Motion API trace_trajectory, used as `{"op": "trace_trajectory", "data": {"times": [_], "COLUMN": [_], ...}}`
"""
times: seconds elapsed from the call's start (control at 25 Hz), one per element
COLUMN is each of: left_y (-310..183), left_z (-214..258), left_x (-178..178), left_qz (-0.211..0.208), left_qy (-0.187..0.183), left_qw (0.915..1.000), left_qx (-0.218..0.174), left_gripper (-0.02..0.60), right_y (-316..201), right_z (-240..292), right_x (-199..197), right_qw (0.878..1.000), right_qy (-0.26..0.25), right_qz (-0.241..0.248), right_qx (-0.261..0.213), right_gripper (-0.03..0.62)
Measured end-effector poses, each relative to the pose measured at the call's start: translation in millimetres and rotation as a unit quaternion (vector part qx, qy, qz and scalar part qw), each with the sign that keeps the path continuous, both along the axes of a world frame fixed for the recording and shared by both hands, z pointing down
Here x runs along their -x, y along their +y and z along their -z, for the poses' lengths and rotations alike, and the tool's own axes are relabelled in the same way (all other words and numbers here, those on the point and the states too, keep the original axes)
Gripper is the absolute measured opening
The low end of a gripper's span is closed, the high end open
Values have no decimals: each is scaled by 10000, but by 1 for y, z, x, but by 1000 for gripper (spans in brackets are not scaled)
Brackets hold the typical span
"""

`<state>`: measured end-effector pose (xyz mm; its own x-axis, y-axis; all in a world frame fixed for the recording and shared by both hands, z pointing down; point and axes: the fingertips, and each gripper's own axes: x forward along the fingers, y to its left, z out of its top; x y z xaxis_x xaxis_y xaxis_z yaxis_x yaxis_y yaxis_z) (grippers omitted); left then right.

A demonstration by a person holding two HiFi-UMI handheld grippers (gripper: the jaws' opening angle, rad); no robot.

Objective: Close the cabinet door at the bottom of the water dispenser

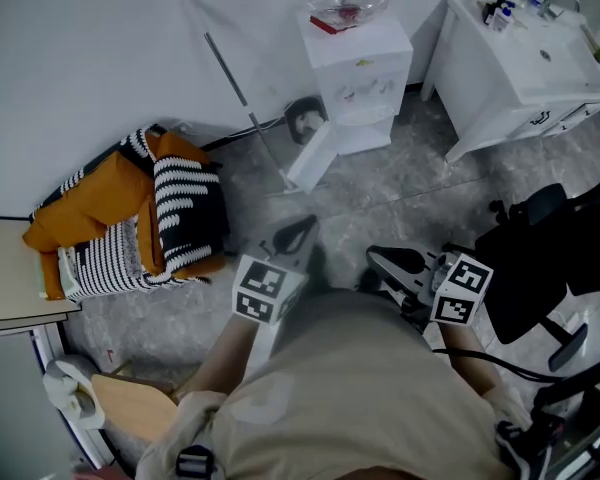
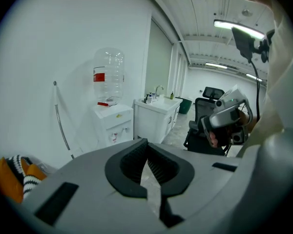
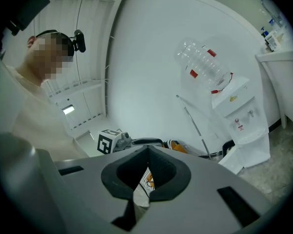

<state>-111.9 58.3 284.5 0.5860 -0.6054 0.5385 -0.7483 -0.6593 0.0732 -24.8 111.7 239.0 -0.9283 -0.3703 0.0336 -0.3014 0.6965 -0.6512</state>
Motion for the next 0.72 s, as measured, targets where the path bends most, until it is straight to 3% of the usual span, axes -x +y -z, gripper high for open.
{"op": "trace_trajectory", "data": {"times": [0.4,0.72], "left_y": [-78,-163], "left_z": [-40,-89], "left_x": [37,99], "left_qz": [-233,-313], "left_qy": [-310,-494], "left_qw": [9992,9983], "left_qx": [-87,50], "left_gripper": [-6,-6], "right_y": [-64,-140], "right_z": [-9,-19], "right_x": [13,82], "right_qw": [9967,9915], "right_qy": [552,946], "right_qz": [-590,-817], "right_qx": [55,348], "right_gripper": [0,0]}}
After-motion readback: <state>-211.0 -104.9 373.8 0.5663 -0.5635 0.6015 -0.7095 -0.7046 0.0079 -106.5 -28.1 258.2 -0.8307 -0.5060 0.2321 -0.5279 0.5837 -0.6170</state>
